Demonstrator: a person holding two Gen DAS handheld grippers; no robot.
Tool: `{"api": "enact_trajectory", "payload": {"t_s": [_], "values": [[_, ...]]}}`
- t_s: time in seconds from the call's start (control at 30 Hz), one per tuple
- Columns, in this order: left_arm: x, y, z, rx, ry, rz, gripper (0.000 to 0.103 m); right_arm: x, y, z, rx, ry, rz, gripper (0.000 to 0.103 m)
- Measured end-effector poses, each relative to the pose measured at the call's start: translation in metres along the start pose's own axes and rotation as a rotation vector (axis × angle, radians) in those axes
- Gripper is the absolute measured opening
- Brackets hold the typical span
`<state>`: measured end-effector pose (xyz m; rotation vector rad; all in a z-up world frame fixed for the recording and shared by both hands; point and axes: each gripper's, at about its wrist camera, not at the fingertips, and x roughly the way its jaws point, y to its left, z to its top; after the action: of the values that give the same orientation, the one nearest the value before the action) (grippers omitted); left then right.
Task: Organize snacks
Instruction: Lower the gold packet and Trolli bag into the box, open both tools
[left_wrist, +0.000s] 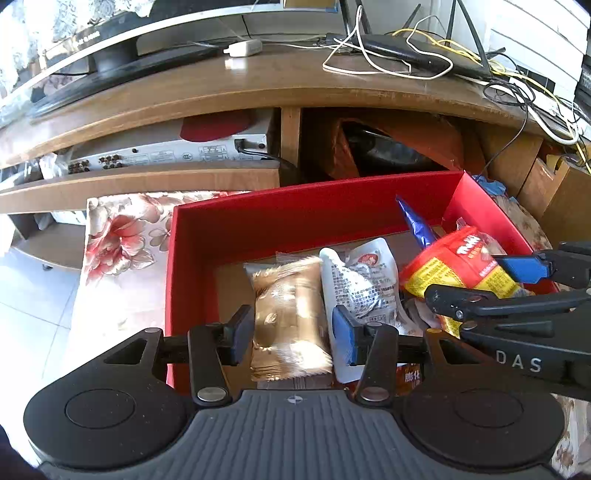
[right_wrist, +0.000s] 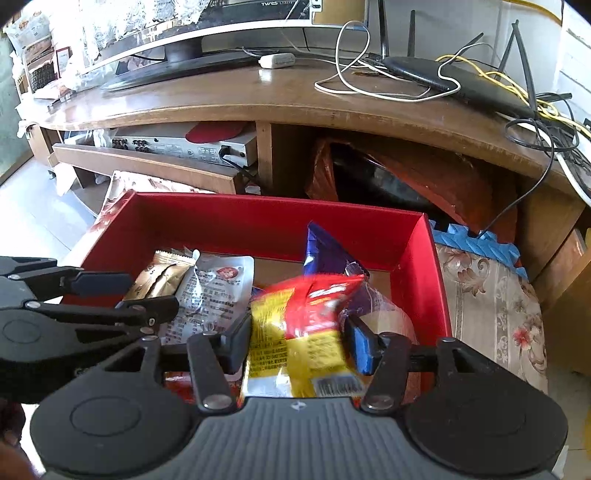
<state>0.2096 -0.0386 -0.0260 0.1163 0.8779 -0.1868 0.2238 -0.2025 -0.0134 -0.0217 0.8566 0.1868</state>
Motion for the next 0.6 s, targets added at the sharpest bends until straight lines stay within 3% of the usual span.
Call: {"api": "enact_trajectory", "payload": {"t_s": [0.33,0.6], "values": [[-0.011,-0.001,-0.007,0.003,0.003,-0.006,0.06,-0.013,0.003,-0.001,0.002,-0.008,0.012,0.051],[-0.021,0.001,-0.008,-0.004,-0.013,-0.006,0.069,-0.019,0.002,-0.002,0.014,-0.01,0.009,0.052]]}}
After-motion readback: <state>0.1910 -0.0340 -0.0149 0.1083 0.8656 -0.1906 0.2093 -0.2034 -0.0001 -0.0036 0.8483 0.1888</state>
